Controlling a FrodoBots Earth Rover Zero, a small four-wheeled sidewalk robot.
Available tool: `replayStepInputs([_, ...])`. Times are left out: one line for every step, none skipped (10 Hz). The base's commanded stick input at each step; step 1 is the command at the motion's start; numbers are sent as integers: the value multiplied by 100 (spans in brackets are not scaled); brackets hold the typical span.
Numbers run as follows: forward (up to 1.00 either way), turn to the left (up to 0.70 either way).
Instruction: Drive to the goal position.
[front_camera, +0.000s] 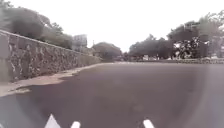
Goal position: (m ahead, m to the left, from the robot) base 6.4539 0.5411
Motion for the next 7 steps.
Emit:
replayStepInputs([50,0])
replayStepInputs([50,0])
replayStepInputs([50,0])
replayStepInputs([50,0])
replayStepInputs([50,0])
replayStepInputs([50,0])
replayStepInputs([50,-13])
